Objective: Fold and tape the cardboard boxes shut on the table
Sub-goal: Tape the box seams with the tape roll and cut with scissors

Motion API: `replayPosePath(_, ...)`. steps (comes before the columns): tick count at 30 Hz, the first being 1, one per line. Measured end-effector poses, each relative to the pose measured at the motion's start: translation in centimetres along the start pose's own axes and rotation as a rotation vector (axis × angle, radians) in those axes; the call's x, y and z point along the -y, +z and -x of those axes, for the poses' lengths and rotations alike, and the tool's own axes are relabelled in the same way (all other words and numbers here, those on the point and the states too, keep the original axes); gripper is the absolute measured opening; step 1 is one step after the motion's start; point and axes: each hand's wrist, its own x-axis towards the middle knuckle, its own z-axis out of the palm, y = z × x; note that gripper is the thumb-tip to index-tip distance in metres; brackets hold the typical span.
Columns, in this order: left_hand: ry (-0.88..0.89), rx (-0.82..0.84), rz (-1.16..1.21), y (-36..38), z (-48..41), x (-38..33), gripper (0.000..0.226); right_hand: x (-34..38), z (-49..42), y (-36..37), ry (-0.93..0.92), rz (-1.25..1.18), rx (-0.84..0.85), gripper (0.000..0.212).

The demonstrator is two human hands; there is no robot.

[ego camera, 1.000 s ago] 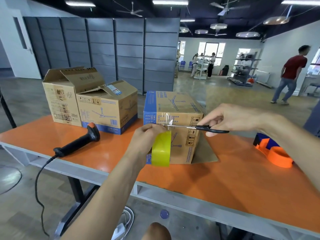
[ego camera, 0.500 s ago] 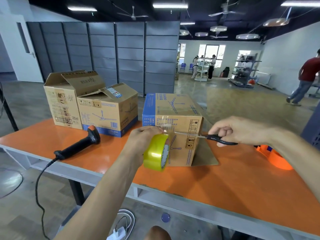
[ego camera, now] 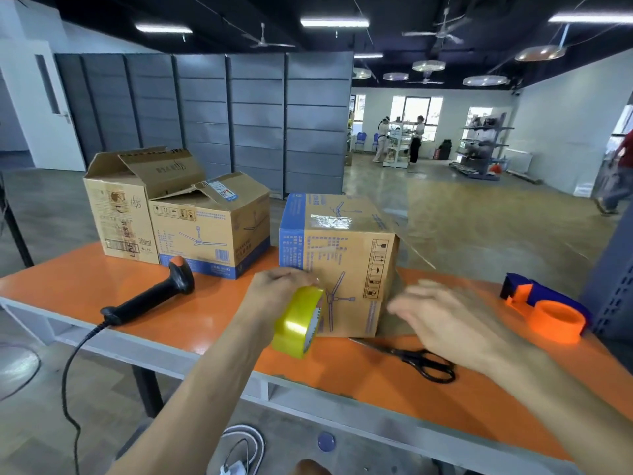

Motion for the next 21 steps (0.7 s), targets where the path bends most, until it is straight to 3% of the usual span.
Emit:
replayPosePath(2,0.011,-0.001,-0.005,0.0,0.0,0.1,0.016,2.3,-3.2,-1.8,-0.079,-0.248,-0.331,0.022)
replayPosePath(4,0.015,0.008,-0.006,0.1,0.3,0.0,0.015,3.8,-7.2,-3.4,-0.095,-0.298,-0.474,0.032)
replayPosePath(11,0.015,0.063,-0.086,-2.0,0.9,0.2,0.009,3.8,-14.4,-2.0,-0.069,-0.233,-0.314,0.039)
replayPosePath(15,0.063,0.115,-0.099,-2.8,1.7,-0.4,0.008,3.5,-14.4,-1.3,-0.131,-0.181,-0.481,0.041)
replayPosePath(21,0.254,-0.048,-0.139,-2.7,1.7,-0.2,0.016,4.2,-13.4,-0.2,-0.196,0.192,-0.616,0.043)
